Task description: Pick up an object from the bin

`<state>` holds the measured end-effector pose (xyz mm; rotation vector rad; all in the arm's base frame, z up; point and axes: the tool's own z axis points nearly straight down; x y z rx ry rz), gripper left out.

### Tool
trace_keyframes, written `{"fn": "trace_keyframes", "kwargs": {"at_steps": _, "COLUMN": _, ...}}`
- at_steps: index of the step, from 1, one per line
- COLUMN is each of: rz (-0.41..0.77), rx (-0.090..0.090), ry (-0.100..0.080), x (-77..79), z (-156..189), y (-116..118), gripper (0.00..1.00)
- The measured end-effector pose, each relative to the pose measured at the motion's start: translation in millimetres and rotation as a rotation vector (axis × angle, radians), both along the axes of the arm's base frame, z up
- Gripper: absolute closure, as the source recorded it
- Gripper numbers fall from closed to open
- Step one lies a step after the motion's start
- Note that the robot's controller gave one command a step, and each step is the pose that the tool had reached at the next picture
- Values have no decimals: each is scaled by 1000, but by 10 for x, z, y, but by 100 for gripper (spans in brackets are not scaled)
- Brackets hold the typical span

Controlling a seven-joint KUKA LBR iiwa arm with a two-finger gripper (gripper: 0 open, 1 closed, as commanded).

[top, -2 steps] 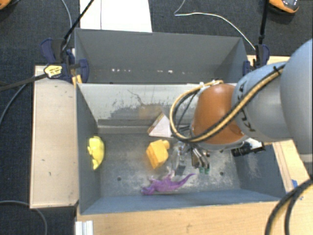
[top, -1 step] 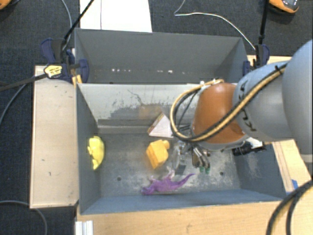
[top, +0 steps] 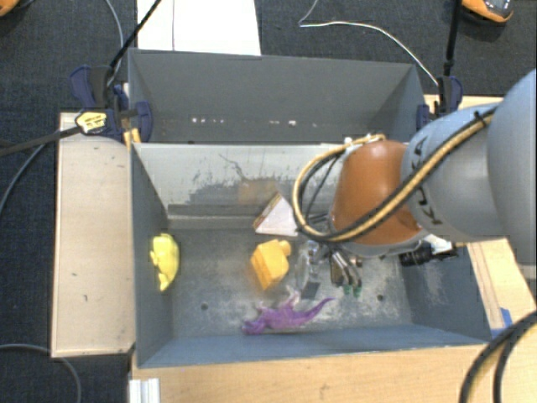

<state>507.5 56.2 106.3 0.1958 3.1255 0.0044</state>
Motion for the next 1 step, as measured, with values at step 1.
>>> {"fn": "trace_keyframes", "kwargs": {"at_steps": 1, "rz": 1, "rx": 0, "ry": 2, "x": -5, "z": 88, "y": -1, "gripper": 100}}
